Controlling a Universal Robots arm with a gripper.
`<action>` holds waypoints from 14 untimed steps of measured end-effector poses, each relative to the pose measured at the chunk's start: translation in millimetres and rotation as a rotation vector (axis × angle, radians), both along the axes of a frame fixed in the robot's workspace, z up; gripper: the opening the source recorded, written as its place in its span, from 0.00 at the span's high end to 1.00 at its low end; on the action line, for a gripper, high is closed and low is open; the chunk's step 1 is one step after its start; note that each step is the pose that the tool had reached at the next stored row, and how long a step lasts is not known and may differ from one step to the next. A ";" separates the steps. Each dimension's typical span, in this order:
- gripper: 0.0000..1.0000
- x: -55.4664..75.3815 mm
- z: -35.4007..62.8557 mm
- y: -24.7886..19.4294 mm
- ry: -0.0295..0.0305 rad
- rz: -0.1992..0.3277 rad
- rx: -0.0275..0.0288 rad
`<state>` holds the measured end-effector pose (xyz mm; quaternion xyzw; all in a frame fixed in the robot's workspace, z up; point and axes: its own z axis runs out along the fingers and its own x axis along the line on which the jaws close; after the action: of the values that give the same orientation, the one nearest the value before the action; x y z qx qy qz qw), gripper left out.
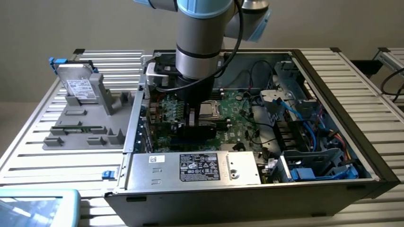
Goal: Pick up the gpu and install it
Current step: 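Insert the gpu into the slot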
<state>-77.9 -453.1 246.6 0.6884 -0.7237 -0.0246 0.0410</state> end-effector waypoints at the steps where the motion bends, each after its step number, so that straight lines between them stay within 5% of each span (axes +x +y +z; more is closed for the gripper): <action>1: 0.72 0.0 0.0 0.0 0.0000 0.000 0.0000; 6: 0.72 0.0 0.0 0.0 0.0005 0.000 -0.0001; 11: 0.72 0.1 0.0 -0.1 0.0161 0.002 0.0000; 14: 0.72 0.1 0.0 -0.2 0.0206 0.003 0.0000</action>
<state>-77.9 -453.2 246.6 0.6890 -0.7224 -0.0316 0.0485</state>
